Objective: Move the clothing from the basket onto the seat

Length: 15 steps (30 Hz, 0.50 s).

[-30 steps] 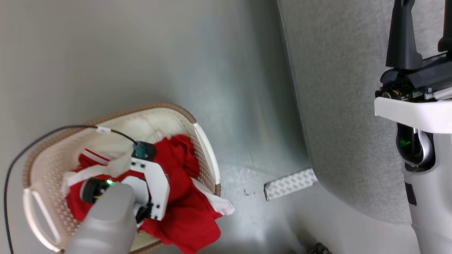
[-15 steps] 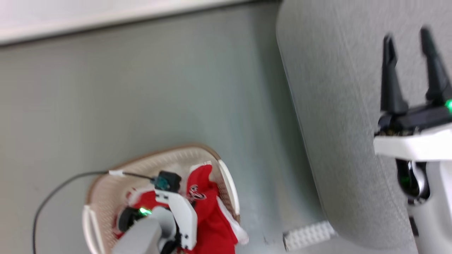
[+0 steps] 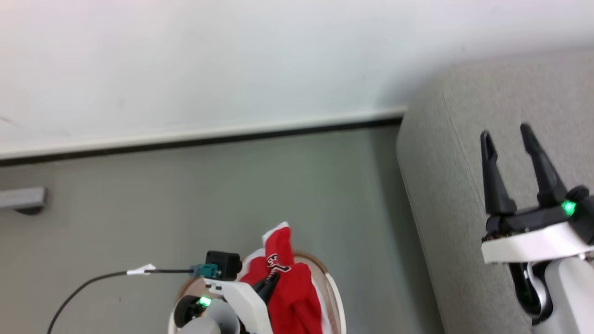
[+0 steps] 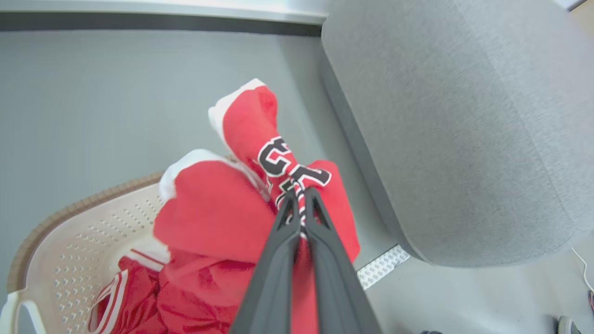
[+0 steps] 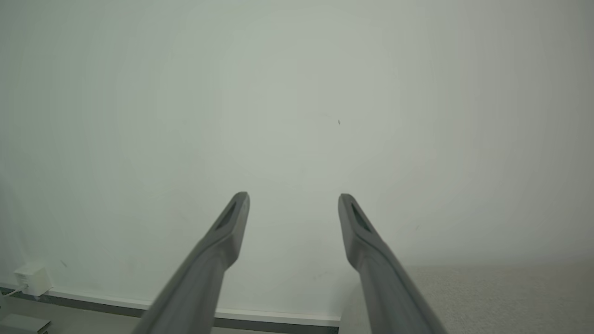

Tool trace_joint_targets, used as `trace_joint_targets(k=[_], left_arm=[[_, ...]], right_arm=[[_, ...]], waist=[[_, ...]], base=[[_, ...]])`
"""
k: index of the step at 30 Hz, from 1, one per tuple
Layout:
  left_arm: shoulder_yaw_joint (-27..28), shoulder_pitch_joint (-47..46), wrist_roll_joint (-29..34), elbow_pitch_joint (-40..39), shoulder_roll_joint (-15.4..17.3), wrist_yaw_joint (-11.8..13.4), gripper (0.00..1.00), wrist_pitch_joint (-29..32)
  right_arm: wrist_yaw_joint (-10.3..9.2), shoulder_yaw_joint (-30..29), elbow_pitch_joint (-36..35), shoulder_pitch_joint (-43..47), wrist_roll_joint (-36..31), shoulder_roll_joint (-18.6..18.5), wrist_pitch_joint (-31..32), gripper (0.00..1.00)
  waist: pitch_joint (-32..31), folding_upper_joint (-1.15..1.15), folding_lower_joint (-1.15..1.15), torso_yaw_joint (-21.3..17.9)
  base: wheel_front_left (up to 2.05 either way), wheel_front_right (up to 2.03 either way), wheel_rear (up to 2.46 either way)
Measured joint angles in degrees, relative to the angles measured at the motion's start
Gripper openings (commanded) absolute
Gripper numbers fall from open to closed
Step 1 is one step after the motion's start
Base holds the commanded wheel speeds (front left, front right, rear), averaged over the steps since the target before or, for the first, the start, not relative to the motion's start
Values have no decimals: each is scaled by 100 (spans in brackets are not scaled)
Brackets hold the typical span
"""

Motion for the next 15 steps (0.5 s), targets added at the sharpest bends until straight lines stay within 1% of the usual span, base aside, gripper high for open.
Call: trace_joint_targets(k=[4,11,15], left_arm=[[-32,159,-407,-532,136,0,0,-215],[89,286,-611,-1454,513,2,0,-546],[229,302,-623,-2192,734,196,0,-635]], right_arm=[[1,76,86,251,30,-21,0,100],[0,240,248,661,103,13,0,100],[0,355,272,806,143,46,0,100]], waist=[[-410,0,0,179],[-997,0,0,424],[-1252,0,0,516]], base=[[0,0,0],[0,0,0],[0,0,0]])
